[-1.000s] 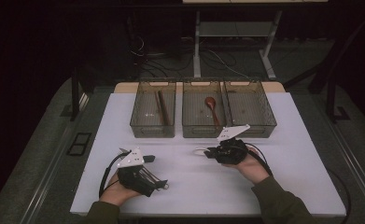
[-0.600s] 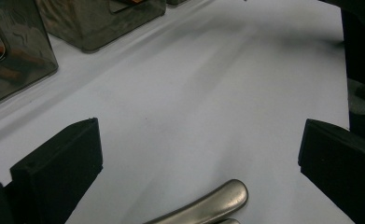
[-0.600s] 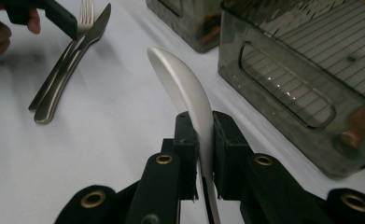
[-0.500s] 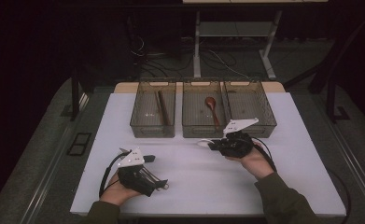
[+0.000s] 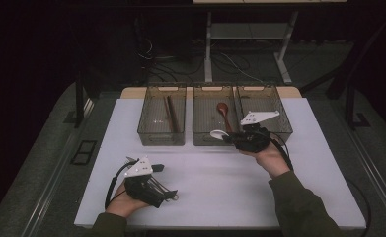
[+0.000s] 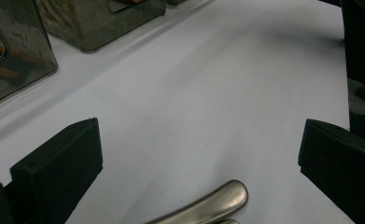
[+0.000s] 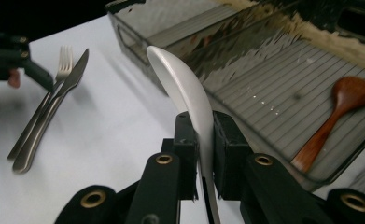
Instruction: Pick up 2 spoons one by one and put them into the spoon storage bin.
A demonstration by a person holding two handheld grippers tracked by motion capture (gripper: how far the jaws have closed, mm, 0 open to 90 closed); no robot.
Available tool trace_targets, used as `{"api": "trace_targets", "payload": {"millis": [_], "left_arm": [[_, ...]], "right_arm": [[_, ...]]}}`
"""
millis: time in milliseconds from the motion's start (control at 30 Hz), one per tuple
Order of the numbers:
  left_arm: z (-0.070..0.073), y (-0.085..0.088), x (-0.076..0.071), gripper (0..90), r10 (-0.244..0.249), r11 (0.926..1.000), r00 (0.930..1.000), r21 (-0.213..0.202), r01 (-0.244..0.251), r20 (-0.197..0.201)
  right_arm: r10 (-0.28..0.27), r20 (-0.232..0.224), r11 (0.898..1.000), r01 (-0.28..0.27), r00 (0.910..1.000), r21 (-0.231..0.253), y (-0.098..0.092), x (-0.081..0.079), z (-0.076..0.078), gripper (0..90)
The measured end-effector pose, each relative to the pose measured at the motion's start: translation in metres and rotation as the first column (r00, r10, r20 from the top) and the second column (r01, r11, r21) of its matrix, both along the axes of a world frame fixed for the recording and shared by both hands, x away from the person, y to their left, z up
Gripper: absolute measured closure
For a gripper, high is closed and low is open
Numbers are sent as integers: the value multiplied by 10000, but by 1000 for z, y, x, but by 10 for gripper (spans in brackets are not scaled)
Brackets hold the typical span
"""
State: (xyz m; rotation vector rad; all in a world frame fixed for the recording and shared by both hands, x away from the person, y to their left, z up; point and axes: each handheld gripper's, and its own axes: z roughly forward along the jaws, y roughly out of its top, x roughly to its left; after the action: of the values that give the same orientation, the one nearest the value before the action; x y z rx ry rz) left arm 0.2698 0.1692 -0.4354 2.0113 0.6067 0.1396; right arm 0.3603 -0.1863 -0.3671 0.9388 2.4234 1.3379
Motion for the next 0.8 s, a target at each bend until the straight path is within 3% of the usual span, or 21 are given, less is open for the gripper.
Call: {"api": "trace_targets", "payload": {"millis": [200, 800], "left_arm": [[0, -1, 0, 0, -30, 10000, 10000, 20, 30, -14], [1, -1, 0, 0, -42, 9999, 10000, -161, 41, -14]], "right_arm": [[-316, 43, 9995, 317, 9995, -28, 4, 18, 8, 810], [-1238, -369, 9916, 1250, 9916, 323, 22, 72, 8, 810]]}}
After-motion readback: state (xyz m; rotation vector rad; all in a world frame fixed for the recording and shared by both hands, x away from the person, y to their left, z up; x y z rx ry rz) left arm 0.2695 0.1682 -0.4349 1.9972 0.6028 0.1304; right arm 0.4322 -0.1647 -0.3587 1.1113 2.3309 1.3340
